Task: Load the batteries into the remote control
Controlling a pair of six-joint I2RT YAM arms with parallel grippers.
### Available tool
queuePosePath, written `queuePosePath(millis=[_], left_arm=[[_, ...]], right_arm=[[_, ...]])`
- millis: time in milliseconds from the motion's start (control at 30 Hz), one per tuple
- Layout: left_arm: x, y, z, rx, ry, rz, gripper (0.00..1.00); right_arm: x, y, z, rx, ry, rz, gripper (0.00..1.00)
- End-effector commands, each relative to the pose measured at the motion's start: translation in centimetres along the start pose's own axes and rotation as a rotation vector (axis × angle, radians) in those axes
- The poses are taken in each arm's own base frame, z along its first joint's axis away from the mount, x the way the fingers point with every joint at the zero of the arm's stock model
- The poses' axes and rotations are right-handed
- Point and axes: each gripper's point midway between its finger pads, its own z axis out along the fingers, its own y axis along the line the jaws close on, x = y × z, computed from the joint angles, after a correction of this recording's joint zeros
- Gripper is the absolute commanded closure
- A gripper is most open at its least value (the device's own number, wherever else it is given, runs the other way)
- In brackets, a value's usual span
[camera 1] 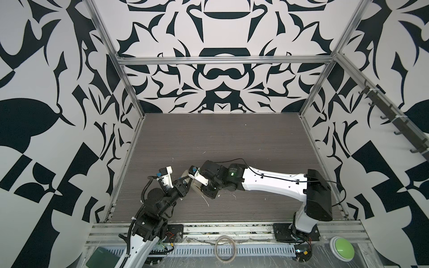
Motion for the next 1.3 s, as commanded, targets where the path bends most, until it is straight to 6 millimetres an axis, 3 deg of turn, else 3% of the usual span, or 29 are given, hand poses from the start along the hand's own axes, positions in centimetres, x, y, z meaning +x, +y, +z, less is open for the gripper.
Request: queuePosePath(millis=[0, 700, 1267], left_arm=[[2.5, 2.6, 0.2, -0.065, 0.083, -0.031, 1.0], [2.5, 2.5, 0.2, -0.061, 0.082, -0.03, 1.0], [2.4, 2.5, 0.2, -0.063, 0.081, -0.029, 1.0]], right_arm=[[-2.6, 0.8, -1.1, -0.023, -0.079, 0.007, 1.0], [-3.2, 1.1, -0.6, -0.046, -0.083, 0.029, 1.0], [-2.3, -0.7, -0.3, 0.059, -0.032, 0.03, 1.0]])
